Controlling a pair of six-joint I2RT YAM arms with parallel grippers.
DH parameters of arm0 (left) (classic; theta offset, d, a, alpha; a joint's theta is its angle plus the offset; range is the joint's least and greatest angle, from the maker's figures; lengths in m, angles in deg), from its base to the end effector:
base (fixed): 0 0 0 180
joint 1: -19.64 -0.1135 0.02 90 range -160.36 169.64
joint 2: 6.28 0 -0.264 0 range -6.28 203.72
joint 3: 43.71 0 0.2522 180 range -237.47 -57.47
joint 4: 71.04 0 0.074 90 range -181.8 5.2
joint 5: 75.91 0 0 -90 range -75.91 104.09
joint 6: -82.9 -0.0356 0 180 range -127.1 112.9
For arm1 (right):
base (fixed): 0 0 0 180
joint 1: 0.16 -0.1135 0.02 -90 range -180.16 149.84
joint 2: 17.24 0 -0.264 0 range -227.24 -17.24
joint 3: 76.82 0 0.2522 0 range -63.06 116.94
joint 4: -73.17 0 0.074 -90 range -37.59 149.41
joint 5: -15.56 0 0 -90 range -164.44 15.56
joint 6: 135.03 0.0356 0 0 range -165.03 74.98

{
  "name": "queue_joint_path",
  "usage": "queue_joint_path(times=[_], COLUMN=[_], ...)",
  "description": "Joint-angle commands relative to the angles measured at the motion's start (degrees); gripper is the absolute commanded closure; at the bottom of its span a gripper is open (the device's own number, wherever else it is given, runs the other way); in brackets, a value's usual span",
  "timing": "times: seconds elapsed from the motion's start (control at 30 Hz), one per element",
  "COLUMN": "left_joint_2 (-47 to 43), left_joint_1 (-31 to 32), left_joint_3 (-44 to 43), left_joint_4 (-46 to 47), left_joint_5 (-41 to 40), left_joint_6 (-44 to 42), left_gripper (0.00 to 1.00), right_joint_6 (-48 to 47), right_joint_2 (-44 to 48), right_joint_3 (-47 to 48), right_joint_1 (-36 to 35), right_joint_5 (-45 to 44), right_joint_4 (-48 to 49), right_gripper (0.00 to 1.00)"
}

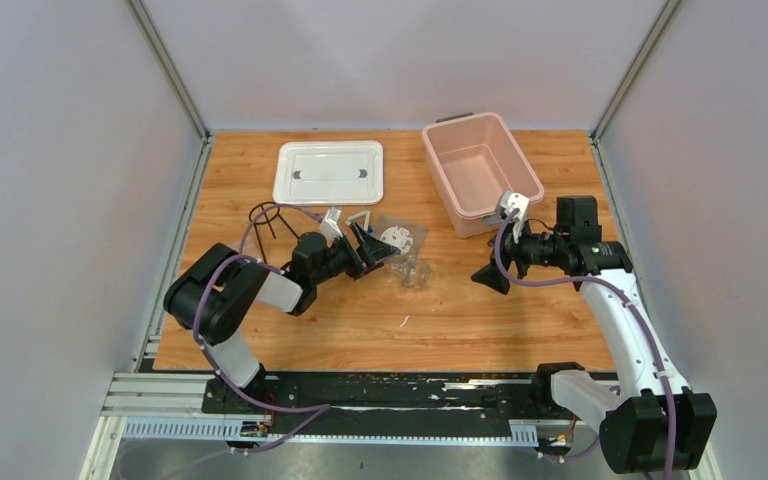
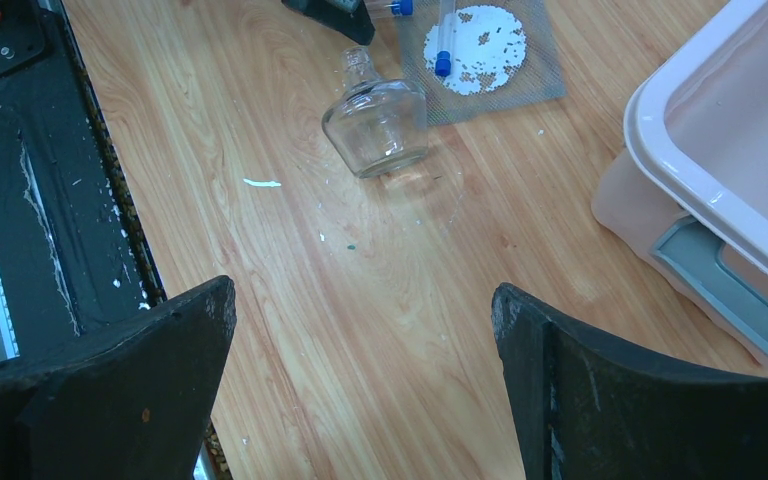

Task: Organize the chemistry lab equipment
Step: Adjust the chemistry item at the center of the board.

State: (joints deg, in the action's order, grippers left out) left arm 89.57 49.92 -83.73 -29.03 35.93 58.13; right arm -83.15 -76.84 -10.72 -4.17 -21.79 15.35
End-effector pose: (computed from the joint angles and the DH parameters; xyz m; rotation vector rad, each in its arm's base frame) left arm 0.2459 -0.1589 0.1419 -0.3206 2.0530 -1.4586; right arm 0.1943 0.0420 0.2951 -1.1123 1.8573 0.7894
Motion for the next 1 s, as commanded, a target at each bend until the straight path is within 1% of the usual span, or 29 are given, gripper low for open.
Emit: queue_joint_path(times=[0.0, 0.1, 0.17, 0.33, 0.57, 0.73, 0.97], left_joint_2=[2.9, 2.4, 2.4, 4.6, 6.7, 7.8, 9.3], left_joint_1=[0.0, 0.0, 0.1, 0.6, 1.4, 1.9, 2.8], left_joint_3=[0.5, 0.3, 0.0, -0.4, -1.0, -1.7, -2.6], left_joint_4=[10.8, 7.9, 6.5, 8.0, 8.3, 9.0, 9.5], left_joint_5=[0.5, -0.3, -0.5, 0.1, 0.0, 0.4, 0.5], left_joint_6=[5.0, 3.2, 2.7, 4.3, 5.1, 5.7, 6.2], left_gripper=[0.0, 0.01, 0.03, 0.14, 0.2, 0.29, 0.37], right_joint_6=[-1.5, -1.5, -1.5, -1.6, -1.5, -1.5, -1.5], right_joint_2=[0.5, 0.5, 0.5, 0.4, 0.5, 0.5, 0.7], right_joint_3=[-0.3, -0.3, -0.4, -0.3, -0.4, -0.3, -0.4], right_joint_1=[-0.4, -0.4, -0.4, -0.4, -0.4, -0.4, -0.5], right_joint_5=[1.8, 1.8, 1.7, 1.6, 1.5, 1.5, 1.5], right_joint_4=[0.5, 0.5, 0.5, 0.7, 0.7, 0.7, 0.7], right_gripper=[0.01, 0.01, 0.01, 0.01, 0.01, 0.01, 0.01])
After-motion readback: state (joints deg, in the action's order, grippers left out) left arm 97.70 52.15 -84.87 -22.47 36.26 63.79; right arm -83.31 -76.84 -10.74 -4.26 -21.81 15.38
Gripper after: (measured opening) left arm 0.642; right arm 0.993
